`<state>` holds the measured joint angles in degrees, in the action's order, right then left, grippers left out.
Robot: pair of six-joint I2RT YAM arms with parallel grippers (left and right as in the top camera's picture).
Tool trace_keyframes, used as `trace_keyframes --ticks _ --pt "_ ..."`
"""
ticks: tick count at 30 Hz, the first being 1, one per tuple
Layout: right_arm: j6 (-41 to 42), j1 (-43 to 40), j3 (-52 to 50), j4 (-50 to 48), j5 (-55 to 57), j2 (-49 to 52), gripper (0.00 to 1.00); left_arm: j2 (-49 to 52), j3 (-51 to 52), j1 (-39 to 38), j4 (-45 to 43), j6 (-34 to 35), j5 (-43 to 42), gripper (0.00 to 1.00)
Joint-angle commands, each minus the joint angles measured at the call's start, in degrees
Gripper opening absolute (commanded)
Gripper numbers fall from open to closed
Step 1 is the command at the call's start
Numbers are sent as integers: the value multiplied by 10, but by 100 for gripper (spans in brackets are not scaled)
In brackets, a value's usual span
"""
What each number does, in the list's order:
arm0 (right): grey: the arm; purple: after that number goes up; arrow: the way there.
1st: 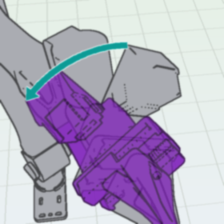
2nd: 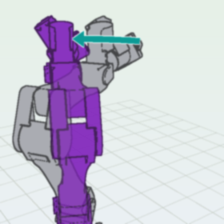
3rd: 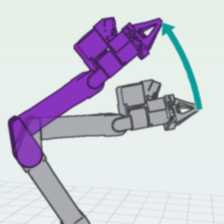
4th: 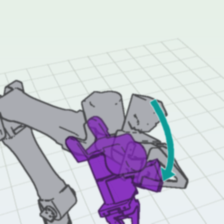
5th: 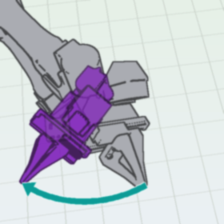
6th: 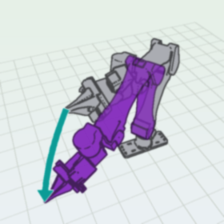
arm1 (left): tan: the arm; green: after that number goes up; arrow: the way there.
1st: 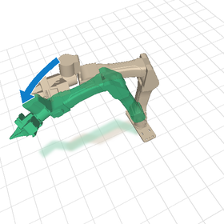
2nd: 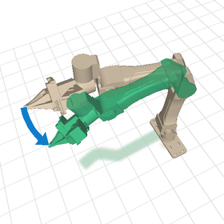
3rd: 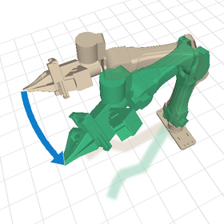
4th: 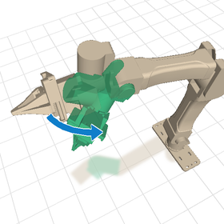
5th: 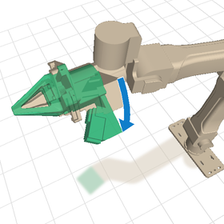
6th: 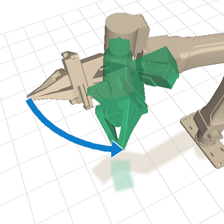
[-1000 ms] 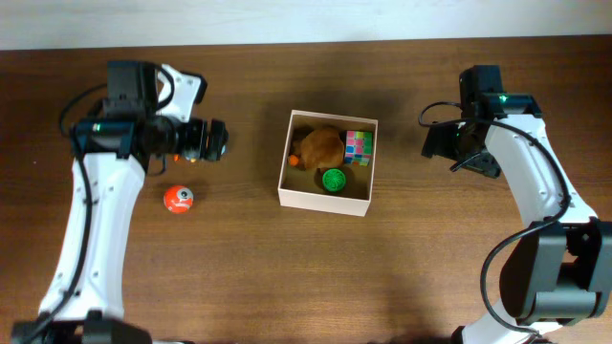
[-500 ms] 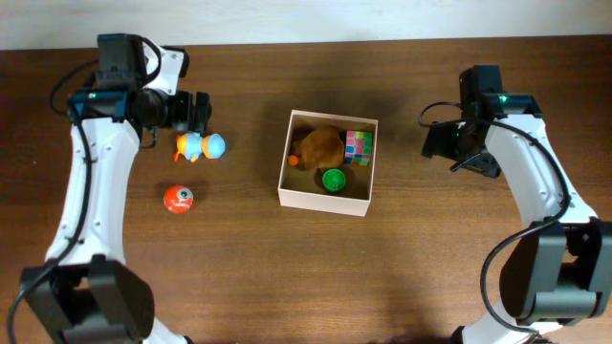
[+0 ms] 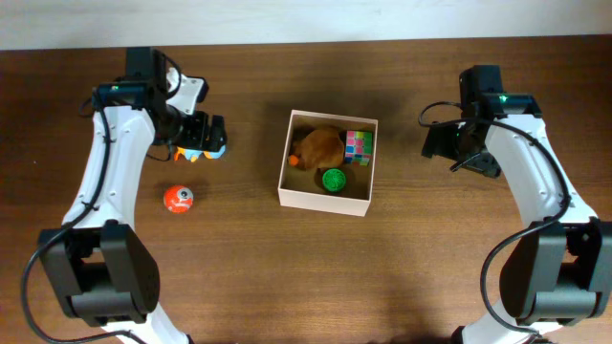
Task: Pack container
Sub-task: 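Move the left gripper over the orange-and-blue duck toy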
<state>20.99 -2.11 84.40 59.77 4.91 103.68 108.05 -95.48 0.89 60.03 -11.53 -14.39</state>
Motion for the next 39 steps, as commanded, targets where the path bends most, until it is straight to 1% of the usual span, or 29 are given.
trace_keyframes --ticks 1,3,5,12,18,26,31,35,39 --pt "5 -2 -3 0 1 0 99 7 -9 -10 -2 3 -13 99" --pt "5 -2 -3 0 1 0 99 21 -9 -14 0 32 39 99" --pt "5 -2 -3 0 1 0 99 37 -9 -14 1 44 62 99" --pt "5 -2 -3 0 1 0 99 97 -9 -14 -6 49 63 99" --pt "5 -2 -3 0 1 0 99 129 -9 -14 -26 48 63 100" --pt "5 -2 -3 0 1 0 99 132 -9 -14 -57 49 70 100" --pt "5 -2 -3 0 1 0 99 133 -9 -16 -78 57 103 99" --pt "5 -2 -3 0 1 0 99 135 -9 -16 -82 57 122 95" --pt "5 -2 -3 0 1 0 99 141 -9 -16 -84 57 127 95"
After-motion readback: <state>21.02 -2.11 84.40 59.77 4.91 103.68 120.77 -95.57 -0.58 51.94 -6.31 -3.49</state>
